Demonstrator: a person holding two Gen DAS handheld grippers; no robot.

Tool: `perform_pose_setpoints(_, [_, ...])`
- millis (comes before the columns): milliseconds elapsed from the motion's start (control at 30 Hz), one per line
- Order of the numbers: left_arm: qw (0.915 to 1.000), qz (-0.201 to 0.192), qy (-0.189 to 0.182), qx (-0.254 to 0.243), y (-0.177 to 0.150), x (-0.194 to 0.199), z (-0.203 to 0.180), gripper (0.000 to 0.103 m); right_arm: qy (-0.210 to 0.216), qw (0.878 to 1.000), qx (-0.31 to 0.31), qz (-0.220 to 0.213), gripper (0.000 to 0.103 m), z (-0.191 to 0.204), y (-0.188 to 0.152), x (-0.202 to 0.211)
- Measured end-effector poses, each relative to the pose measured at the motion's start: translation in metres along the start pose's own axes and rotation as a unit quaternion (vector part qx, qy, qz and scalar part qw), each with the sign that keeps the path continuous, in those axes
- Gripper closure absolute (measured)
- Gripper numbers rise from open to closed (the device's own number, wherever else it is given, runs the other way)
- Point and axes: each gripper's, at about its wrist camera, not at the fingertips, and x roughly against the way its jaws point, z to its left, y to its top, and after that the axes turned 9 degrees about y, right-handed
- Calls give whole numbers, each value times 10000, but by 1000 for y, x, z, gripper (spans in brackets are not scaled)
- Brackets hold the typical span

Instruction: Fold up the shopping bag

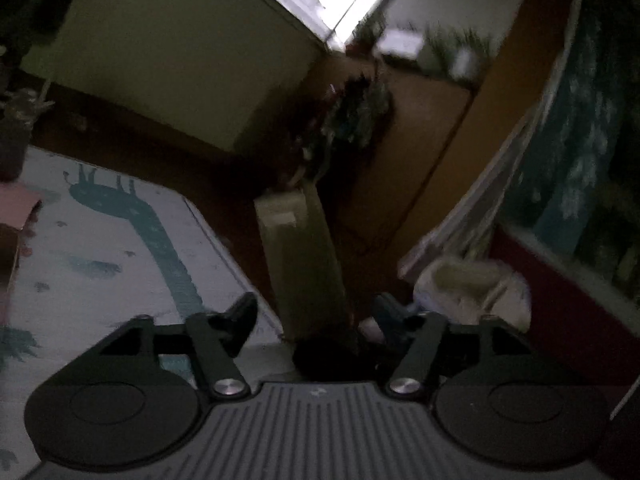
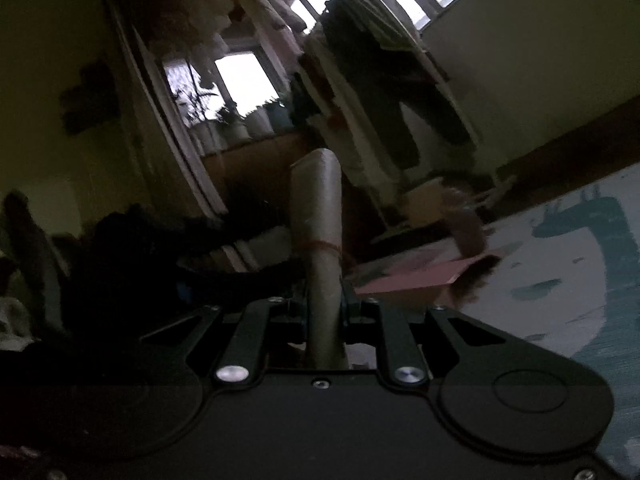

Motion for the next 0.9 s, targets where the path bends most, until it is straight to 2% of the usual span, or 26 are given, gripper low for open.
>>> perform_pose_setpoints(133, [9983, -291, 109, 492, 6, 3, 31, 31, -594, 9943, 636, 609, 88, 2, -10, -15])
perform_pose_setpoints(300, [9908, -450, 222, 1255, -6, -5, 81, 25, -1325, 9715, 1421, 1361, 87, 4, -23, -33])
perform_pose_setpoints(500, [9721, -108, 578, 2272, -60, -13, 133, 24, -2057, 9227, 2378, 2229, 87, 7, -42, -58])
perform_pose_setpoints(567, [9713, -72, 602, 2299, -58, -12, 140, 24, -2202, 8965, 2959, 2455, 86, 11, -53, -73])
perform_pose_setpoints(600, [9710, -75, 618, 2309, -56, -11, 143, 24, -2279, 8801, 3292, 2550, 79, 14, -59, -82])
perform_pose_setpoints(633, [9707, -165, 655, 2304, -53, -8, 146, 24, -2326, 8667, 3546, 2628, 60, 16, -64, -89])
perform_pose_setpoints(700, [9694, -273, 748, 2324, -49, -5, 150, 24, -2336, 8515, 3817, 2734, 46, 18, -73, -100])
perform_pose_setpoints(733, [9684, -302, 801, 2344, -48, -4, 152, 24, -2312, 8482, 3865, 2789, 46, 18, -76, -103])
perform_pose_setpoints(833, [9686, -284, 930, 2287, -46, -3, 154, 24, -2123, 8602, 3593, 2931, 42, 21, -77, -100])
perform_pose_setpoints(900, [9723, -250, 979, 2110, -45, -1, 150, 24, -2084, 8699, 3433, 2861, 37, 26, -70, -92])
